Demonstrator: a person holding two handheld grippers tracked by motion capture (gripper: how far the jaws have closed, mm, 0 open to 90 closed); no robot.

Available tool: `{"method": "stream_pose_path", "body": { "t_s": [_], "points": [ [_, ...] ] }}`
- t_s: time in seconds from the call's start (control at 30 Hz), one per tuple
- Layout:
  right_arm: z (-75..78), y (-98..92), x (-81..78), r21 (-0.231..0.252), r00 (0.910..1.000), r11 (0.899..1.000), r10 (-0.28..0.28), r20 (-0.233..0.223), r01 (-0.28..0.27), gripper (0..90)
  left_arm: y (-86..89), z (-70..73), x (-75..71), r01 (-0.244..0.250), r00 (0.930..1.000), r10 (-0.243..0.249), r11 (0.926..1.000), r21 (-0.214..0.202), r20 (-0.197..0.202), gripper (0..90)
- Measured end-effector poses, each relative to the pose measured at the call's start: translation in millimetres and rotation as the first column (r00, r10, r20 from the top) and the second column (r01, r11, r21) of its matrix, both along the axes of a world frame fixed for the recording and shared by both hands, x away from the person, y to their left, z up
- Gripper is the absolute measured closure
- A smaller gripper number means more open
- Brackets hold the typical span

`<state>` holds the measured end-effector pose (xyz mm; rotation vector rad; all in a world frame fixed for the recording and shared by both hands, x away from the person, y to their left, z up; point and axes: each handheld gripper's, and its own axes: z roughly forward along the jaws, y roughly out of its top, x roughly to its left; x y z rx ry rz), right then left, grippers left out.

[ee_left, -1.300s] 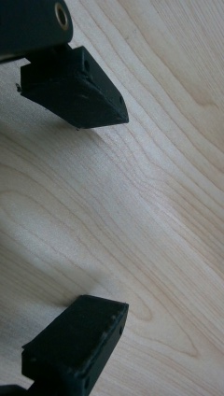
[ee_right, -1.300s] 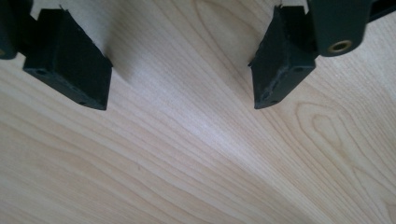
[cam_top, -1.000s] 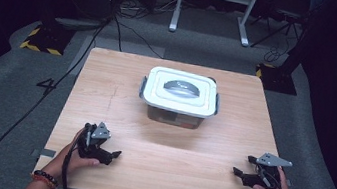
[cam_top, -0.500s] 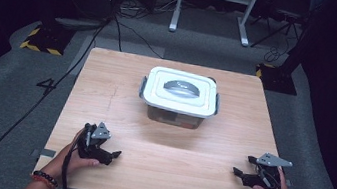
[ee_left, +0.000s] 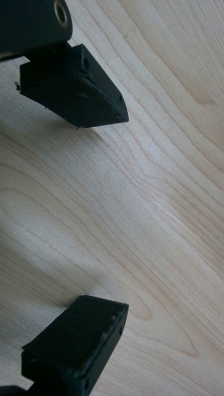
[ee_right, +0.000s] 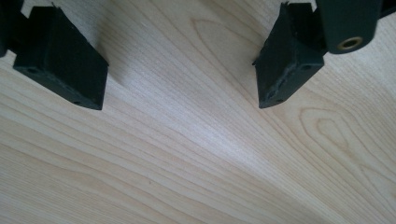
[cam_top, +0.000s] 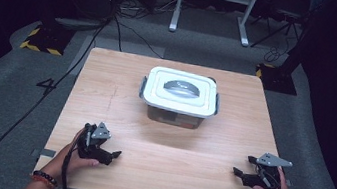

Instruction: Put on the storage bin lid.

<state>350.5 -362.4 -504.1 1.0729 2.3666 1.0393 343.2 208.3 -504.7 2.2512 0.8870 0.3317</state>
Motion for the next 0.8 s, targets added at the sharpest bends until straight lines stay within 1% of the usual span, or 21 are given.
{"method": "stream_pose_path", "body": {
  "t_s": [0.17, 0.43, 0.8],
  "points": [
    [0.0, 0.0, 0.1, 0.0, 1.0, 1.0, 0.001, 0.0, -0.001, 17.1, 0.0, 0.1, 0.0, -0.001, 1.0, 0.001, 1.0, 0.001, 0.0, 9.5],
    [0.0, 0.0, 0.2, 0.0, 1.0, 1.0, 0.001, 0.0, -0.001, 17.1, -1.2, -0.4, 0.2, -0.009, 0.9999, 0.009, 0.9999, -0.01, -0.006, 9.5],
    [0.0, 0.0, 0.2, 0.0, 1.0, 1.0, 0.001, 0.0, -0.001, 17.1, -1.4, -0.1, 0.9, -0.006, 1.0, 0.006, 1.0, -0.004, -0.005, 9.5]
  ]
}}
